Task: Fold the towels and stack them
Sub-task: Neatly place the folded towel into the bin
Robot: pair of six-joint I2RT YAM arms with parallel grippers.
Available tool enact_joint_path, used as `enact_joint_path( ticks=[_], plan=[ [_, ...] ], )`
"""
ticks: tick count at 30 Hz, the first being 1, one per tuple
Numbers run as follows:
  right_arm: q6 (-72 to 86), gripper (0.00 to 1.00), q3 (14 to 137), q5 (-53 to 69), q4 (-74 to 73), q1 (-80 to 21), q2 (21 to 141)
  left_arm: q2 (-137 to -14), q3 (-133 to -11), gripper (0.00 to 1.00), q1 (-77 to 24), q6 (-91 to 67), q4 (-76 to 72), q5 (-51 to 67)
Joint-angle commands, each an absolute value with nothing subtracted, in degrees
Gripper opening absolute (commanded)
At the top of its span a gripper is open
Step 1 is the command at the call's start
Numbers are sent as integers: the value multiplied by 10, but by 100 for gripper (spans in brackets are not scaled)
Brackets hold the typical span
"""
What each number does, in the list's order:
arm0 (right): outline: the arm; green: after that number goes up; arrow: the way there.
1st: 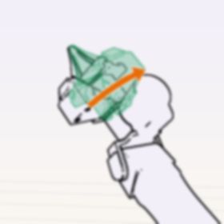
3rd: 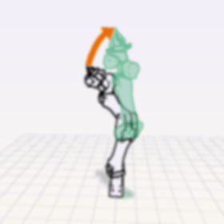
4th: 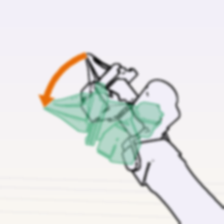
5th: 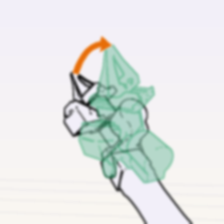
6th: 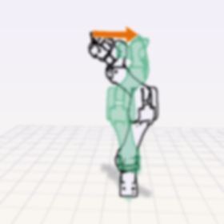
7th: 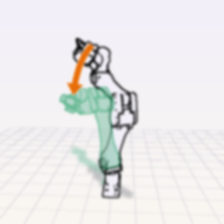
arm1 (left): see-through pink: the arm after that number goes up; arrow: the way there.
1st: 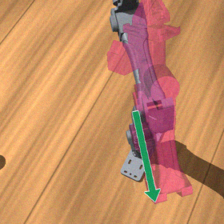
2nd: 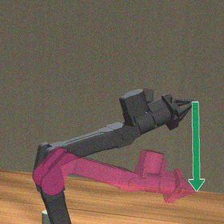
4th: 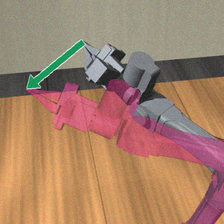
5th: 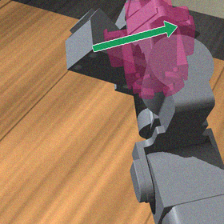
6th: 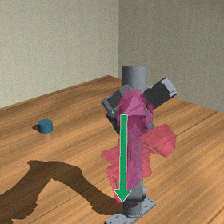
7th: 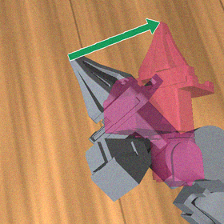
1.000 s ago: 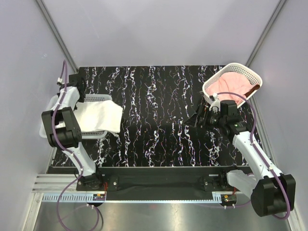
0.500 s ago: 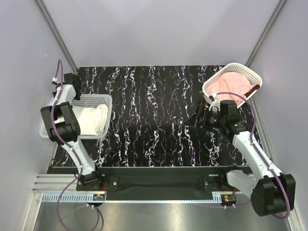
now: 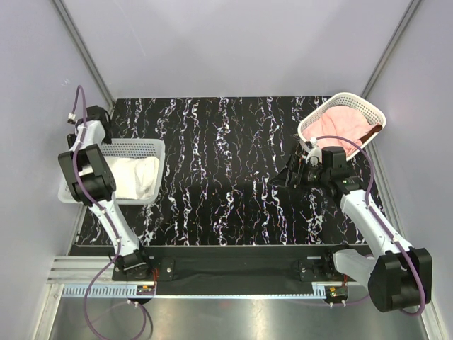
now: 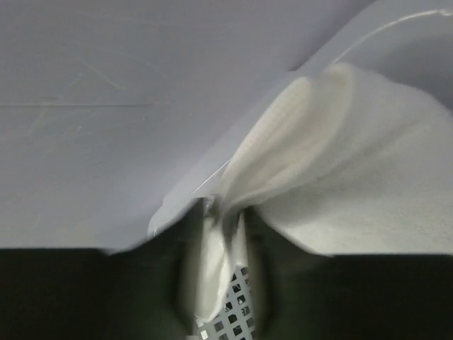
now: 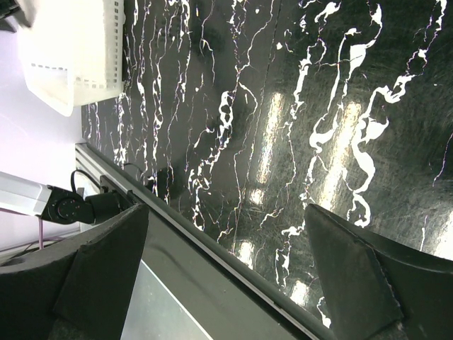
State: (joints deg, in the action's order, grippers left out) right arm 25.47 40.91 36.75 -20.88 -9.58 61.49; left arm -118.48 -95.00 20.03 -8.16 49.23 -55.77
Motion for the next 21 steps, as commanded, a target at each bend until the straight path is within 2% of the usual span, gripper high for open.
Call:
enact_joint_path(
  ticks=[1,4,9,17,20,21],
  plan=[
    [254,100,430,378,-195,-97,615,-1189,-979,49,207,-110,511,-587],
    [253,100,430,375,-199,-97,615,-1173,-986,55,205,-123,525,-562],
    [251,100,432,363,-207,-97,606,-1108,-981,57,182,-129,541,-457],
    [245,100,438,341,-232,-98,597,-1018,-912,64,101,-146,552,-443],
    [248,100,438,335,-236,-97,595,-991,-877,65,88,-156,546,-386],
    [249,100,439,334,-236,-98,595,-984,-863,63,86,-163,542,-334]
  ],
)
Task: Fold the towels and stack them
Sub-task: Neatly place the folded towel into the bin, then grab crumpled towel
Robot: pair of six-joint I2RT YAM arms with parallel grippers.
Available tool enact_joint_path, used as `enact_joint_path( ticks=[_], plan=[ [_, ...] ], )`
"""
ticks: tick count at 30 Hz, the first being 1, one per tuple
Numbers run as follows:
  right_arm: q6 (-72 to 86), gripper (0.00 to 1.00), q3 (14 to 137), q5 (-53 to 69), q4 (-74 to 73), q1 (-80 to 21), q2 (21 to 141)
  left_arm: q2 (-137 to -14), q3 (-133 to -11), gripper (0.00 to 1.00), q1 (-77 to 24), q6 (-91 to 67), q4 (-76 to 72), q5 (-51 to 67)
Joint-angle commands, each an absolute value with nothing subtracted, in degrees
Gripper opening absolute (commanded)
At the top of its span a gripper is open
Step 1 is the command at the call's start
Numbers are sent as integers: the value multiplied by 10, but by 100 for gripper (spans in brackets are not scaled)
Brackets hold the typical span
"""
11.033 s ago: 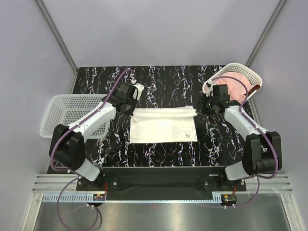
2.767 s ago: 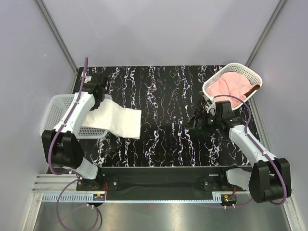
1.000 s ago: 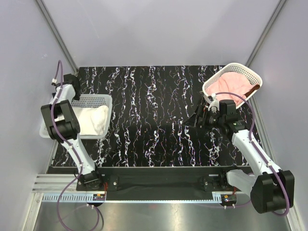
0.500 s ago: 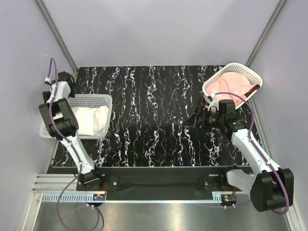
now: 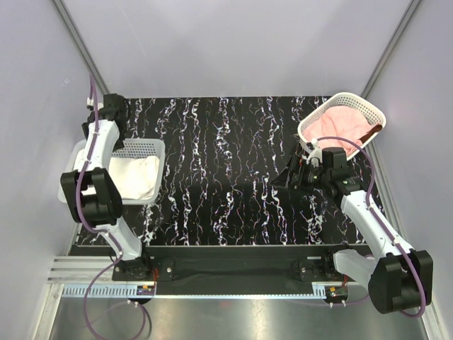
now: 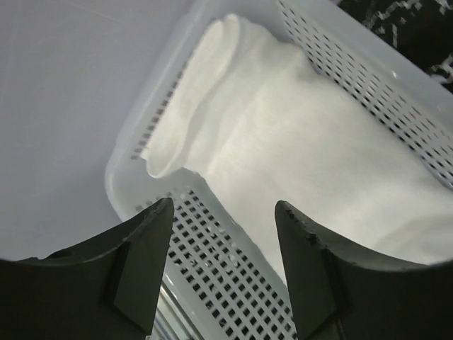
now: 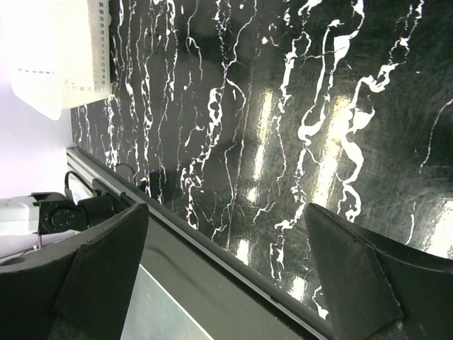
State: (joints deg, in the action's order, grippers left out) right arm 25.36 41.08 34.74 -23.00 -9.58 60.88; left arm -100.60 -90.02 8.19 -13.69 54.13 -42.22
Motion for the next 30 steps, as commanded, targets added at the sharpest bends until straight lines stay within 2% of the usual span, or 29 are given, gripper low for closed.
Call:
enact_joint_path(
  ticks=[1,3,7,10,12,20,30],
  plan=[
    [249,100,441,333,-236,-97,599,-975,-849,62,87,-170,538,-311],
    [248,100,447,332,-244,-98,605,-967,-806,55,87,-185,517,-283],
    [242,100,468,325,-263,-98,601,-980,-779,25,96,-198,491,-231],
    [243,100,477,316,-271,-98,599,-1004,-765,13,94,-202,478,-141],
    [249,100,480,315,-267,-97,599,-1007,-755,12,90,-205,472,-91],
    [244,100,500,298,-283,-98,616,-1027,-730,13,55,-185,448,-62],
    [256,100,537,280,-299,-98,633,-1010,-769,27,34,-188,474,-129]
  ],
)
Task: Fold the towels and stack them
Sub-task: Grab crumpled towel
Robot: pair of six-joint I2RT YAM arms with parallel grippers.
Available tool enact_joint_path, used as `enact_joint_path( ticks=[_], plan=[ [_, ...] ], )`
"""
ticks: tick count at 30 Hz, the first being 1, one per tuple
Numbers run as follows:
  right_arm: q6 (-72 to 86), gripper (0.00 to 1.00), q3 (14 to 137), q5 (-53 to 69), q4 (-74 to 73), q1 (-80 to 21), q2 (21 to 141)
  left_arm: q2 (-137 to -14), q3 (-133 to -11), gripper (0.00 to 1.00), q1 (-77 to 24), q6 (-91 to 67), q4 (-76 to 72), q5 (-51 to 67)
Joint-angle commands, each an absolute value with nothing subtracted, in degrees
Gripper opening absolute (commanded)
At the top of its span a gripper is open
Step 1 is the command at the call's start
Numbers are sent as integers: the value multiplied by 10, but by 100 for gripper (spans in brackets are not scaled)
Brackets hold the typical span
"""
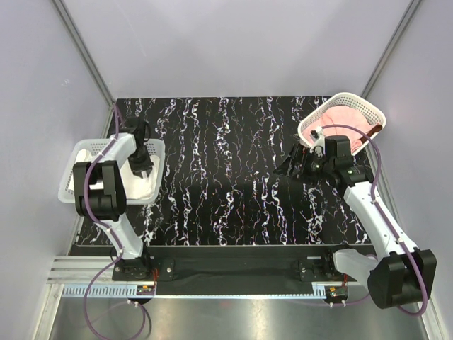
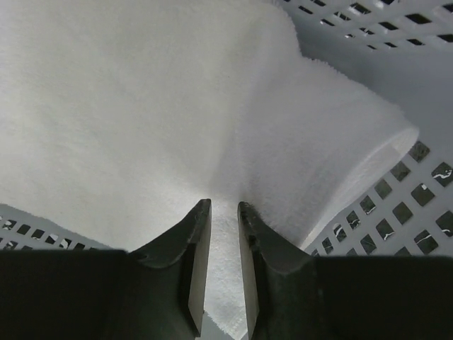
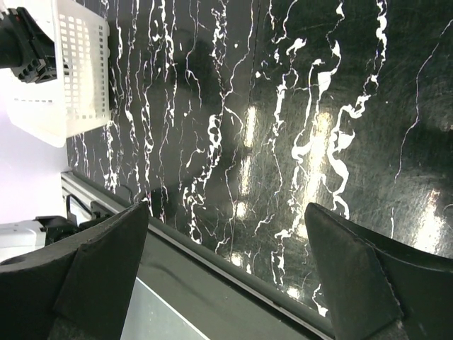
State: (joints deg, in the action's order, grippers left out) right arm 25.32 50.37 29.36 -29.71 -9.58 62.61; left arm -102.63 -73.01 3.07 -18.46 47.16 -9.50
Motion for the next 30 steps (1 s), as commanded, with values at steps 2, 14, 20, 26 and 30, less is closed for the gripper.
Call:
enact_joint_path(
  ticks=[2,14,20,26,30],
  plan=[
    [258,100,548,272,-301,-97,642,-1013,-776,29,34,-200,472,-127],
    [273,100,702,221,-316,-98,742,-1031,-742,29,29,-199,448,-23],
    [262,100,765,174,-327,-98,796,-972,-758,32,29,-191,463,-4],
    [200,100,902,26,-388,-91,898,-892,-794,39,-12,-193,458,-8],
    [167,100,1017,-46,-416,-63,1011,-864,-831,45,-109,-176,469,-48]
  ],
)
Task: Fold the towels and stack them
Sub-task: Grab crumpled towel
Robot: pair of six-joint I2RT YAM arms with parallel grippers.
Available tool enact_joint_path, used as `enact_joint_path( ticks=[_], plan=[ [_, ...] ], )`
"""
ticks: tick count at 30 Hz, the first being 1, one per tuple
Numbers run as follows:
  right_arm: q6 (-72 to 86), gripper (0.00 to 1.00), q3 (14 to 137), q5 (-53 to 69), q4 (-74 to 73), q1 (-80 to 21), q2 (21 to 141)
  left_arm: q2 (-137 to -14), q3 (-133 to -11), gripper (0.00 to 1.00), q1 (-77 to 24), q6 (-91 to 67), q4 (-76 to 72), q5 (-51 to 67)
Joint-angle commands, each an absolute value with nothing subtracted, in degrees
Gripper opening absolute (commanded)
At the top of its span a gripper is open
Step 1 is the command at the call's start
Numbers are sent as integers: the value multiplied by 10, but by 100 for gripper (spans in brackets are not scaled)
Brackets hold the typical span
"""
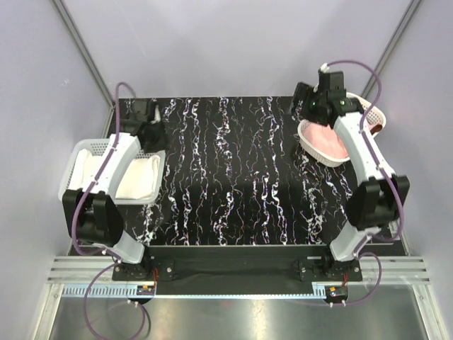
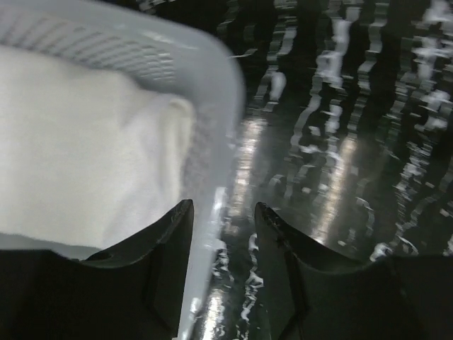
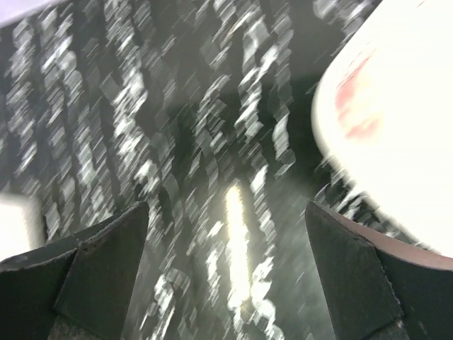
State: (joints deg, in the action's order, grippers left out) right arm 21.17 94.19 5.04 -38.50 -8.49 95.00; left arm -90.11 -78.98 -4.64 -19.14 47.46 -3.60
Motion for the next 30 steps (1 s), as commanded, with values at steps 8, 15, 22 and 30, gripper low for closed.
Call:
enact_joint_path(
  ticks=[8,15,22,30],
  plan=[
    [145,100,1157,-105,-468,39,1178,-815,-817,60,-284,-162,430,-32],
    [118,93,1216,-113,-441,89,1292,-795,-778,61,-325,-156,402,18],
    [64,55,1261,-167,-417,105,1353,-800,-785,62,-328,-143,403,13],
    [76,3,1452,-224,-525,98,1272,-800,-796,68,-335,-161,404,-9]
  ],
)
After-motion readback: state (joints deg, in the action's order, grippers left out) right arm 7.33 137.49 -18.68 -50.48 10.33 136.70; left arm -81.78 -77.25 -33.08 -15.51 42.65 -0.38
